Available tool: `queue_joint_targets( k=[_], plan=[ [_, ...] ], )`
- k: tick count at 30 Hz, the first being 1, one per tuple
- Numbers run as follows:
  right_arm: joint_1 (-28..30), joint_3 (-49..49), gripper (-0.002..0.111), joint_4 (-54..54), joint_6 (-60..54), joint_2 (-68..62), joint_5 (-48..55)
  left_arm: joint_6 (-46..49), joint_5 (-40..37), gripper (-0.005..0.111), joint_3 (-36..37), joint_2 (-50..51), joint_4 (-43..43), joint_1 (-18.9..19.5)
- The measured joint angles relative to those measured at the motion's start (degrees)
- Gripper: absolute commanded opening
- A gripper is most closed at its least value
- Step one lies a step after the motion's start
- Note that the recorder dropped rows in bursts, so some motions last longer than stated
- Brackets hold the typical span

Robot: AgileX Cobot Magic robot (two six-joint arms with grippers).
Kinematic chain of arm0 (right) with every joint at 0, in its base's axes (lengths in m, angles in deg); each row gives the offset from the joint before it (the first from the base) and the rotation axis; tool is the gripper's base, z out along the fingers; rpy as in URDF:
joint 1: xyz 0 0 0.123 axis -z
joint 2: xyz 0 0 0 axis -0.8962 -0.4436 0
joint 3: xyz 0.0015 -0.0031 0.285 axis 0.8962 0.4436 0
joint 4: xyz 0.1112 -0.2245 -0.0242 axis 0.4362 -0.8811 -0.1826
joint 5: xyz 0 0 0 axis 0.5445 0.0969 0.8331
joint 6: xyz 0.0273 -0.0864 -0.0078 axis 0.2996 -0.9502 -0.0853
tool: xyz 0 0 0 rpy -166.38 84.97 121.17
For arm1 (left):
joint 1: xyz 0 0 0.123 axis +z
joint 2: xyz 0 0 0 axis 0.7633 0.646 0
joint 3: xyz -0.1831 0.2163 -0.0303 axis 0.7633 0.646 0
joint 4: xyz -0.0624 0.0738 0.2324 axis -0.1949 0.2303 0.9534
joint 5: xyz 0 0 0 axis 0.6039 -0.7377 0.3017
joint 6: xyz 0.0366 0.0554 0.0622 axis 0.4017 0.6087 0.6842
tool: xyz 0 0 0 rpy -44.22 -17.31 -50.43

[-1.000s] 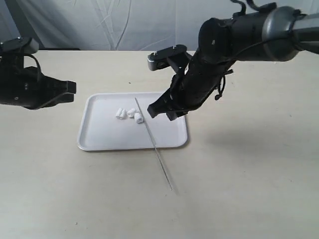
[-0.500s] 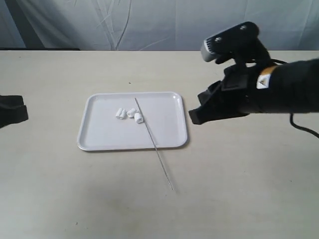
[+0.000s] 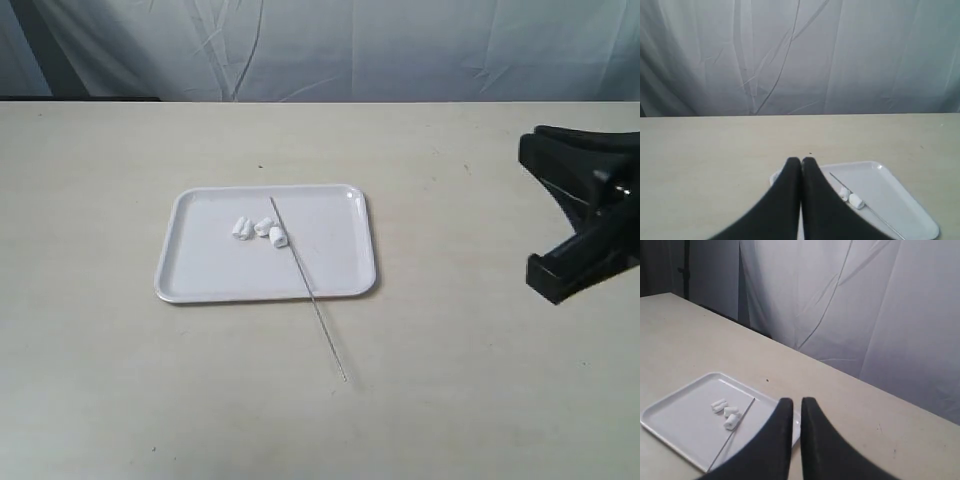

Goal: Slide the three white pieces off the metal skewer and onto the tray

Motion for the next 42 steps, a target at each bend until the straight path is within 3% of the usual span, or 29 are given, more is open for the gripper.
queue_joint_targets(
  k=[10,30,36,42],
  plan=[
    [2.6,1.5,0.007,1.3,-1.2,10.4,12.4,-0.1,-7.5,0.0,1.6,-1.1,6.6,0.0],
    [3.1,1.5,0.007,1.4,-1.2,12.7,13.7,-0.1,-8.1,0.0,1.6,-1.4,7.5,0.0],
    [12.1,1.5,0.008,0.8,-1.2,18.6,21.9,0.2,-6.9,0.0,2.5,-7.9,13.3,0.1],
    [22.8,1.5,0.029,-1.8,-2.0,23.2,27.2,0.3,-6.2,0.0,9.2,-19.0,18.6,0.2]
  ],
)
